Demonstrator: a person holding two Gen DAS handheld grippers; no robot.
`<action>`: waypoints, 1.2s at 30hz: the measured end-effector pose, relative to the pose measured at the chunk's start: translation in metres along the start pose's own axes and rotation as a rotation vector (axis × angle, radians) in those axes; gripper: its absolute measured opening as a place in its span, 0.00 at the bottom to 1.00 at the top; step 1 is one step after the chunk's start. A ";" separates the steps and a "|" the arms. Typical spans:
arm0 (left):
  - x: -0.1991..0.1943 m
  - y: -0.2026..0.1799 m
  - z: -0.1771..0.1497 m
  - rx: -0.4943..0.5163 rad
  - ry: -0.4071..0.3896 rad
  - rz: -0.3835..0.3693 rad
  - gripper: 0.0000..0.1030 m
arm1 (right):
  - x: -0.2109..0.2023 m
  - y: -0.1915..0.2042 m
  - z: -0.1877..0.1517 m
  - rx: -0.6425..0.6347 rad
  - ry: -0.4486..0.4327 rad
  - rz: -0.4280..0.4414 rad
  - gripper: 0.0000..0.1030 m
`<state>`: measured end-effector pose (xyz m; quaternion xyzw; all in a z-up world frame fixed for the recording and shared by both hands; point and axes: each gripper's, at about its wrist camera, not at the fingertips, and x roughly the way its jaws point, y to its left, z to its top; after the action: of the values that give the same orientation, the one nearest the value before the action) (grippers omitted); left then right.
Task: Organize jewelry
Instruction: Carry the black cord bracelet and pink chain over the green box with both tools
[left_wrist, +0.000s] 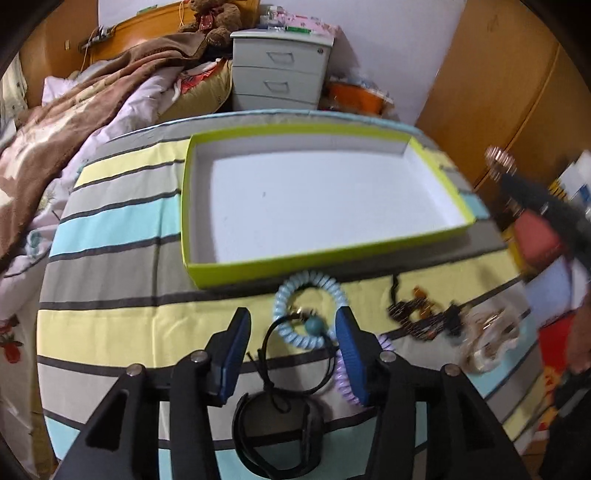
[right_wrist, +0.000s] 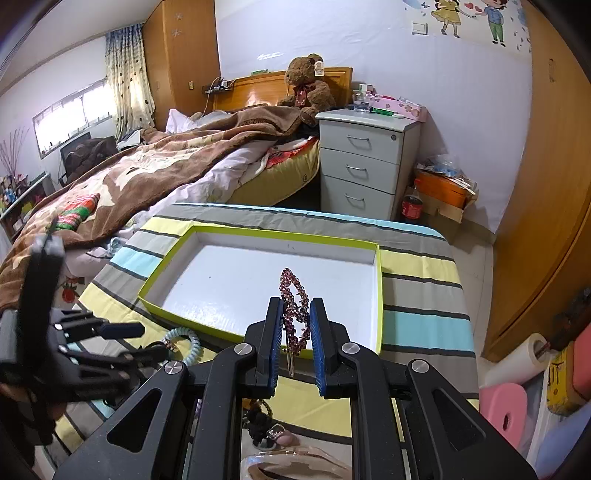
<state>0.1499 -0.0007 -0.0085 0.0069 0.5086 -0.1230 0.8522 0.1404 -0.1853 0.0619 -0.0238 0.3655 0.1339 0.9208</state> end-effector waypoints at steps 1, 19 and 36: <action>0.001 -0.005 -0.002 0.025 -0.004 0.023 0.48 | -0.001 0.000 0.000 0.000 0.000 -0.001 0.15; 0.011 -0.013 0.000 0.064 0.014 0.044 0.12 | -0.001 -0.004 -0.002 0.015 0.004 -0.007 0.15; -0.023 -0.005 0.009 0.012 -0.089 0.009 0.10 | -0.008 -0.004 0.004 0.015 -0.016 -0.020 0.15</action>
<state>0.1463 -0.0018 0.0167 0.0087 0.4694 -0.1223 0.8744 0.1382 -0.1901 0.0697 -0.0196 0.3591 0.1221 0.9251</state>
